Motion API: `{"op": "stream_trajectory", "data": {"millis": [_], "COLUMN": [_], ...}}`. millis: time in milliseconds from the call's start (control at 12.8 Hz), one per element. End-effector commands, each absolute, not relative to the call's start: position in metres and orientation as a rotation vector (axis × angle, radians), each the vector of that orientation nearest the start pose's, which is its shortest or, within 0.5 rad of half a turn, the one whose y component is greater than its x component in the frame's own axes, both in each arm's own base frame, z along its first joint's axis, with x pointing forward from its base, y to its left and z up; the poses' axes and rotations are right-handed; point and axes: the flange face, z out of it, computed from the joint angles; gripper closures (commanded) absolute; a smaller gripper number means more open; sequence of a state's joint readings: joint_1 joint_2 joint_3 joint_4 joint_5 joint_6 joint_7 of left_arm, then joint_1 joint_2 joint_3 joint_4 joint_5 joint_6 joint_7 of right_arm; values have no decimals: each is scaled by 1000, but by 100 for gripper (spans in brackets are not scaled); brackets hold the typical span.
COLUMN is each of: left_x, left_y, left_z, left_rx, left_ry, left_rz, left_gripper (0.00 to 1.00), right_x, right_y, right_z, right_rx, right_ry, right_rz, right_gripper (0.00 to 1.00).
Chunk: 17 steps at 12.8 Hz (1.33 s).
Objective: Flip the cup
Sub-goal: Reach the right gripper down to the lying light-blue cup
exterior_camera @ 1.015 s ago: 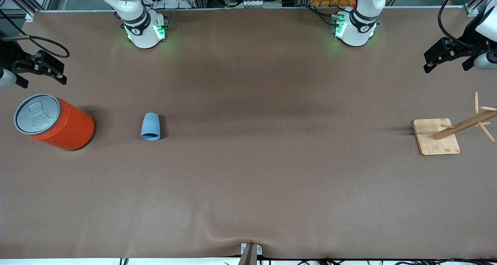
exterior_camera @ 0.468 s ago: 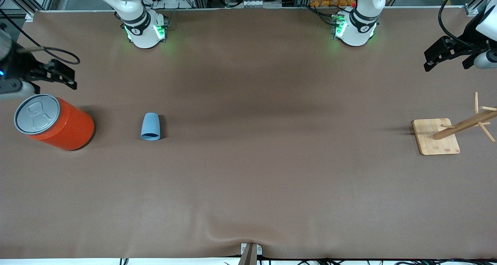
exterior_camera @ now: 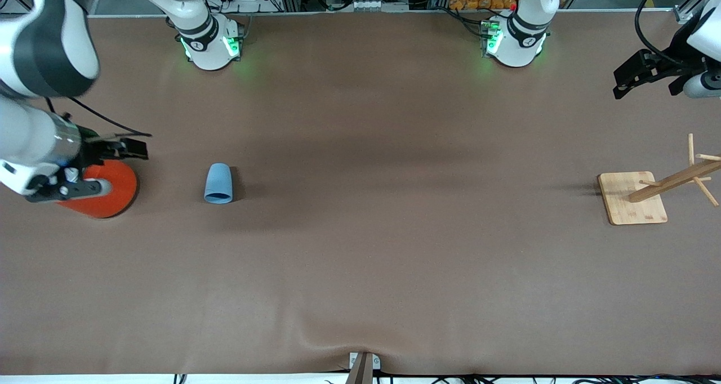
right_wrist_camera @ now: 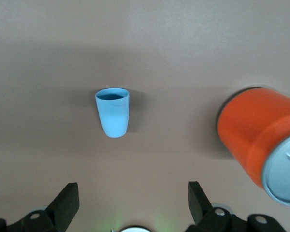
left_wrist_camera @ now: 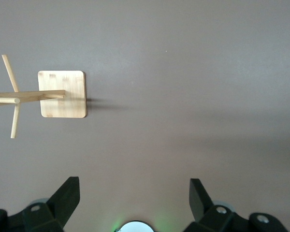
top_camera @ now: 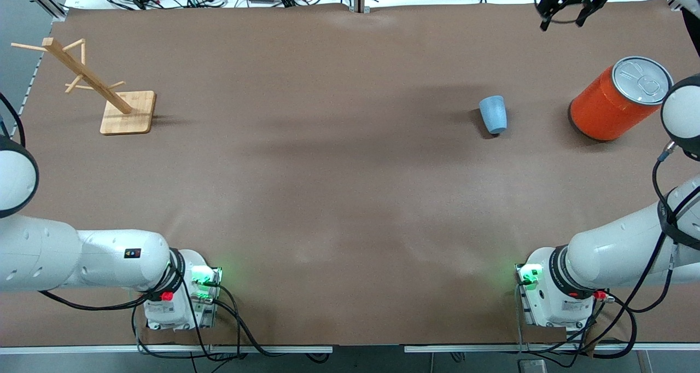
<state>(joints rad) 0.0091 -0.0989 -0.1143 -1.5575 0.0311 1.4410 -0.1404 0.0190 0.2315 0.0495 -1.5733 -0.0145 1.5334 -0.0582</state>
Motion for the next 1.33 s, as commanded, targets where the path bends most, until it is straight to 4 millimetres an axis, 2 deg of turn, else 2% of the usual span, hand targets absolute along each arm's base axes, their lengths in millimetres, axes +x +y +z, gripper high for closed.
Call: {"op": "stream_trajectory", "data": {"millis": [0, 156, 390, 624, 780, 859, 1093, 1249], "left_x": [505, 503, 501, 500, 499, 499, 498, 497], "left_y": [-54, -55, -50, -50, -50, -50, -50, -50], "left_z": [677, 676, 675, 675, 674, 673, 673, 673], "left_rx": [-3075, -3073, -3079, -3080, -3080, -3081, -3079, -3080], "left_ry": [-62, -60, -52, -52, -52, -52, -52, -52], "left_rz": [28, 45, 71, 83, 93, 98, 109, 112], "left_gripper": [0, 0, 0, 0, 0, 0, 0, 0], "right_x": [582, 572, 544, 524, 514, 514, 518, 518], "right_y": [40, 43, 51, 74, 94, 98, 90, 97], "right_z": [448, 414, 358, 305, 288, 286, 265, 246], "right_rx": [-3079, -3066, -3075, -3088, -3088, -3087, -3088, -3088], "right_ry": [-184, -177, -183, -218, -241, -255, -225, -244], "right_rz": [443, 420, 286, 191, 179, 179, 167, 139], "right_gripper": [0, 0, 0, 0, 0, 0, 0, 0]}}
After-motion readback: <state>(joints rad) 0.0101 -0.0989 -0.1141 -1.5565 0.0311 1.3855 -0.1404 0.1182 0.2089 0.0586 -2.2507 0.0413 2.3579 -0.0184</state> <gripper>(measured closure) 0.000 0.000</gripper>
